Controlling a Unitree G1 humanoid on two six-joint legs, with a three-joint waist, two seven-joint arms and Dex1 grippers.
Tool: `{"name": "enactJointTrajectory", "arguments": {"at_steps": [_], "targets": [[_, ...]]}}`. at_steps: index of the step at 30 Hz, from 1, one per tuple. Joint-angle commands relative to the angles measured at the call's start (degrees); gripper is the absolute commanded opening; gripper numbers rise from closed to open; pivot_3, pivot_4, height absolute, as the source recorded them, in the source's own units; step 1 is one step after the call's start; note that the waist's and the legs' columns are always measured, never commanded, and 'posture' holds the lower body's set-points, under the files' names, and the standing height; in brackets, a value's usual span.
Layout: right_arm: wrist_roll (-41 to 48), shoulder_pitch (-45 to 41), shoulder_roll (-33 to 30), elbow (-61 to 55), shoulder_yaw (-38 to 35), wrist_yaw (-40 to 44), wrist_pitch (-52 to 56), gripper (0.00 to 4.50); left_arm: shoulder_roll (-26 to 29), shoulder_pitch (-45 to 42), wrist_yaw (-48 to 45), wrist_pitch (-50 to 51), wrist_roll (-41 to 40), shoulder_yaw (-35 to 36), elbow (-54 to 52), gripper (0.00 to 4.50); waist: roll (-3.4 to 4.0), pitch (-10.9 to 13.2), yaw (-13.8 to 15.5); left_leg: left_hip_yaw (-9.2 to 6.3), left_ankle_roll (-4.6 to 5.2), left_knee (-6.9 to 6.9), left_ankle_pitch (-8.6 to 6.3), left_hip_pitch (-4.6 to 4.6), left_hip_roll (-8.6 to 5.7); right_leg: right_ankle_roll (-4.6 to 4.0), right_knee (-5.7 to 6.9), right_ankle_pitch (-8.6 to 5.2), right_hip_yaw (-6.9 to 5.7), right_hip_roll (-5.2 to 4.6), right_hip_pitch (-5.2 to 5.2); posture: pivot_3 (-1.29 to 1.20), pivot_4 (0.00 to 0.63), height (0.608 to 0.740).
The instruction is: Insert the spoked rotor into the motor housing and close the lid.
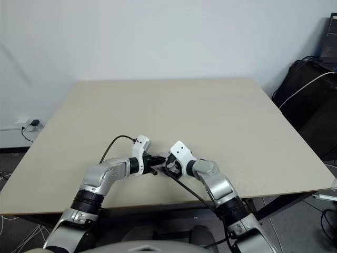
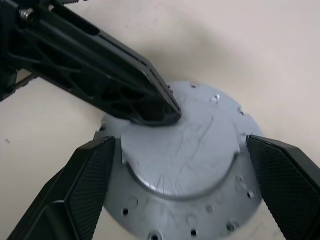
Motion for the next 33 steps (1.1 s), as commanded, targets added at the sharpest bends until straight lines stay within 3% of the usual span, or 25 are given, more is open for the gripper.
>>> {"name": "enactJointTrajectory", "arguments": {"at_steps": [1,11,18,33], "targets": [[0.6,2.5,-2.6,-5.3,-1.8,0.1,3.5,4.48,-0.2,0.1,0.4,0.6,0.7,-0.8,0.6,0.0,-0.02,0.0,0.2,-0.01,0.0,0.0,0.0,-0.01,0.0,0.01,-0.02,-0.01,-0.02,-0.01,0.0,0.0,0.0,0.74],[7.2,11.6,-8.0,-23.7,-9.3,0.3,11.5,4.48,0.1,0.5,-0.4,0.5,0.6,-1.3,-0.4,0.0,-0.14,0.1,0.6,-0.07,0.01,-0.03,-0.01,-0.48,-0.01,0.04,-0.08,-0.05,-0.08,-0.02,-0.43,0.0,0.0,0.74],[19.9,10.6,10.6,-18.7,-25.7,-9.7,20.7,4.48,0.2,0.5,-1.1,0.2,0.6,-1.5,-0.3,0.0,-0.19,0.1,0.8,-0.08,0.0,-0.03,0.0,-0.73,0.02,-0.09,-0.04,0.06,-0.04,0.04,-0.71,0.0,0.0,0.74],[27.9,5.2,17.9,-5.7,-29.8,-13.8,26.1,4.48,0.2,2.3,-0.7,0.7,0.3,-1.1,-2.4,0.0,-0.08,0.2,0.3,-0.07,-0.01,-0.13,-0.01,-0.83,-0.03,-0.31,-0.05,0.15,-0.01,-0.05,-0.84,0.0,0.0,0.74]]}}
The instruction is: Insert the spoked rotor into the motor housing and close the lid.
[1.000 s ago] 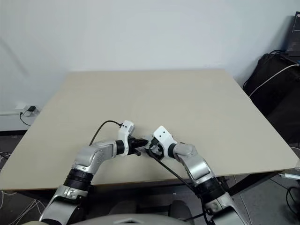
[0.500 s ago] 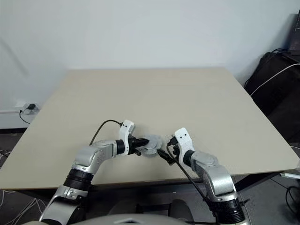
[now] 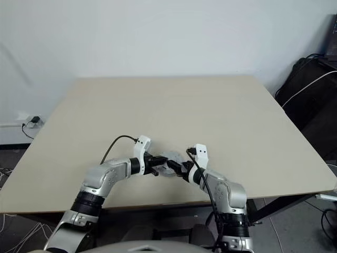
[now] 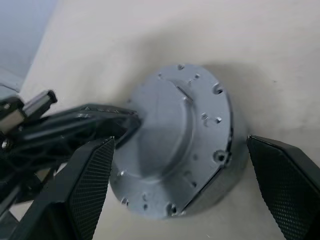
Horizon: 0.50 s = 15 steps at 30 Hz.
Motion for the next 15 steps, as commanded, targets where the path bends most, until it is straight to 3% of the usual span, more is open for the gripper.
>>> {"name": "enactJointTrajectory", "arguments": {"at_steps": [1,15], "targets": [[5.0,-2.0,1.7,0.9,-3.2,-0.1,3.0,4.48,0.4,1.2,0.4,1.0,0.3,-0.5,-0.2,0.0,0.0,0.0,-0.1,0.0,0.0,-0.01,0.0,0.0,0.0,0.0,0.0,0.0,0.01,0.0,-0.01,0.0,0.0,0.74],[18.5,-5.5,5.6,9.6,-13.0,-2.7,12.5,4.48,0.5,2.3,0.6,1.3,0.1,0.1,-1.3,0.0,0.17,-0.1,-0.7,0.0,-0.01,-0.04,0.0,0.02,0.01,-0.02,0.01,-0.01,0.07,0.03,-0.01,0.0,0.0,0.74]]}}
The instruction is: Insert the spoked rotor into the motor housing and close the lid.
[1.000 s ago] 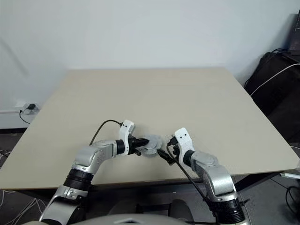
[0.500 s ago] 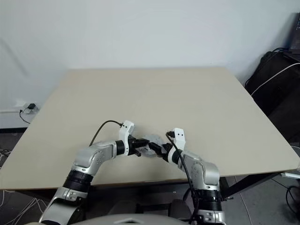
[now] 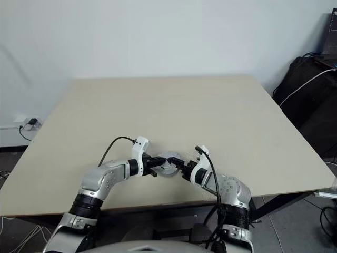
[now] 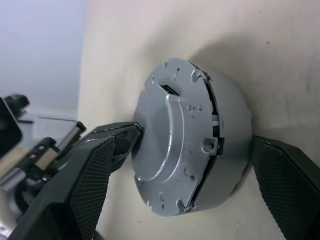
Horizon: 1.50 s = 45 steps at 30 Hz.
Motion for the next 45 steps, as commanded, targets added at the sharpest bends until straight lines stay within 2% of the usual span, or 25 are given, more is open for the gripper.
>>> {"name": "enactJointTrajectory", "arguments": {"at_steps": [1,10,15,22,29,45], "targets": [[5.1,-1.3,3.4,0.3,-0.3,0.9,3.4,4.48,0.4,0.8,0.3,1.2,0.2,-0.6,0.3,0.0,0.0,0.0,0.0,0.0,0.0,0.0,0.0,0.0,0.0,0.0,0.0,0.0,0.0,0.0,0.0,0.0,0.0,0.74],[9.1,-0.8,4.3,-0.9,0.2,1.9,8.2,4.48,0.9,1.5,0.2,1.2,0.1,0.0,-0.2,0.0,0.06,0.0,-0.8,0.0,0.0,-0.01,0.0,0.0,0.03,-0.01,0.04,0.0,-0.01,0.06,-0.04,0.0,0.0,0.74],[7.7,-1.0,6.1,0.0,-1.6,-2.2,3.7,4.48,1.1,2.3,0.4,1.2,0.0,0.3,-0.5,0.0,0.07,0.0,-0.8,0.01,0.0,-0.01,0.0,0.01,0.02,0.01,0.04,0.0,-0.02,0.07,-0.03,0.0,0.0,0.74],[12.3,-1.1,7.9,0.7,-4.2,-6.0,-1.2,4.48,1.3,3.0,0.7,1.3,-0.1,0.1,-0.7,0.0,0.09,0.0,-0.8,0.02,0.02,-0.01,0.01,0.02,0.0,0.03,0.02,0.0,-0.02,0.1,-0.01,0.0,0.0,0.74],[13.2,0.5,5.9,0.3,1.6,-5.8,4.2,4.48,1.2,2.6,0.9,1.1,-0.2,0.2,-0.3,0.0,0.11,0.0,-1.0,0.02,0.25,-0.01,0.14,0.06,0.02,0.02,0.03,-0.01,-0.01,0.11,0.03,0.0,0.0,0.74],[10.4,-0.6,4.1,4.2,4.4,-5.1,4.5,4.48,1.4,4.0,1.3,1.3,-0.5,0.8,-1.5,0.0,0.09,-0.1,-1.5,0.02,0.1,-0.03,0.06,0.11,0.08,0.01,0.04,-0.01,0.03,0.14,0.01,0.0,0.0,0.74]]}}
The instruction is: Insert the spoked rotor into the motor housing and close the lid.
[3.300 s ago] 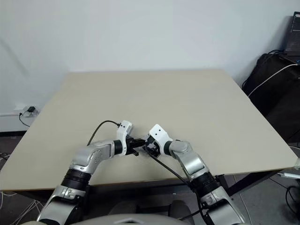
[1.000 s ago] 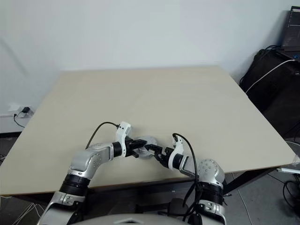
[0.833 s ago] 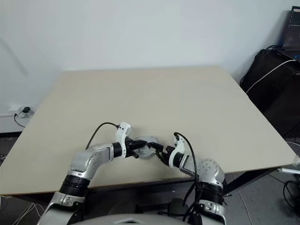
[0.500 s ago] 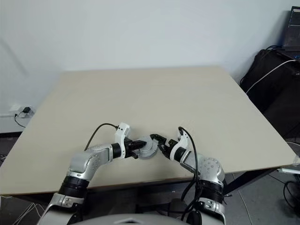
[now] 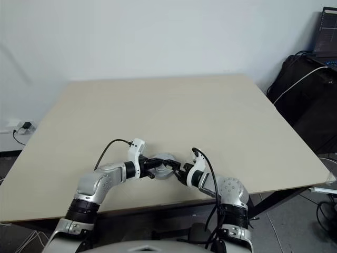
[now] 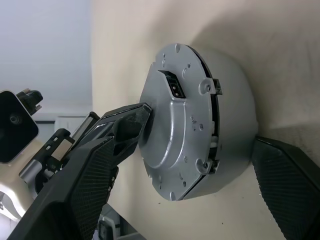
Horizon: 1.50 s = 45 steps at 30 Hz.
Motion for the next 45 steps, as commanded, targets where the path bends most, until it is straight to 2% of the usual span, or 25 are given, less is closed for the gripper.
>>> {"name": "enactJointTrajectory", "arguments": {"at_steps": [1,7,18,30,33,39,41,42,45], "targets": [[1.1,-0.7,4.1,2.2,3.0,1.8,1.0,4.48,0.7,1.3,0.9,1.3,0.7,-0.7,0.8,0.0,-0.01,0.0,-0.1,0.0,0.0,-0.01,0.0,0.02,0.01,0.0,0.0,0.0,0.0,0.01,0.0,0.0,0.0,0.74],[2.7,-1.8,6.1,4.2,0.8,2.5,-1.2,4.48,0.6,1.8,1.4,1.4,0.4,-0.4,0.3,0.0,-0.04,-0.1,-0.5,-0.03,-0.04,-0.04,-0.02,0.09,0.05,0.0,0.01,-0.01,0.05,0.11,0.01,0.0,0.0,0.74],[8.1,-1.8,6.4,1.8,0.6,5.4,2.0,4.48,0.7,3.7,2.3,1.2,-0.2,1.4,-0.5,0.0,-0.02,0.0,-0.7,-0.07,-0.02,-0.04,0.01,0.04,0.04,-0.07,0.01,0.05,0.12,0.16,-0.05,0.0,0.0,0.74],[5.7,-1.5,6.8,2.9,1.9,2.0,-1.9,4.48,0.7,4.7,2.8,1.1,-0.4,2.0,-0.7,0.0,0.0,0.0,-0.5,-0.07,-0.14,-0.04,-0.06,0.04,0.01,-0.02,0.0,0.02,0.1,0.13,-0.04,0.0,0.0,0.74],[5.4,-1.4,6.6,2.8,2.2,1.3,-1.7,3.9,0.7,4.6,2.9,1.3,-0.4,2.0,-0.8,0.0,0.0,0.0,-0.4,-0.07,-0.14,-0.04,-0.06,0.04,0.0,-0.02,0.0,0.02,0.09,0.12,-0.04,0.0,0.0,0.74],[5.3,-1.1,6.2,2.1,2.1,0.7,-1.5,1.93,0.5,4.5,2.8,1.2,-0.4,2.1,-0.7,0.0,0.0,0.0,-0.4,-0.07,-0.14,-0.04,-0.06,0.06,0.01,-0.01,0.0,0.02,0.1,0.12,-0.04,0.0,0.0,0.74],[5.1,-1.1,5.9,2.1,2.2,0.4,-1.4,1.39,0.4,4.6,2.8,1.1,-0.4,2.2,-0.6,0.0,0.03,0.0,-0.4,-0.07,-0.14,-0.04,-0.06,0.05,0.01,0.04,0.0,-0.01,0.09,0.12,-0.03,0.0,0.0,0.74],[5.0,-1.2,5.8,2.1,2.2,0.3,-1.3,1.26,0.3,4.6,2.9,1.1,-0.4,2.2,-0.6,0.0,0.05,0.0,-0.3,-0.07,-0.14,-0.04,-0.06,0.05,0.01,0.04,0.0,-0.01,0.1,0.12,-0.04,0.0,0.0,0.74],[4.9,-1.1,5.6,2.0,2.4,0.1,-1.1,1.25,0.2,4.8,2.9,1.0,-0.4,2.3,-0.6,0.0,0.05,0.0,-0.3,-0.07,-0.15,-0.04,-0.07,0.06,0.01,0.05,0.0,-0.02,0.09,0.11,-0.03,0.0,0.0,0.74]]}}
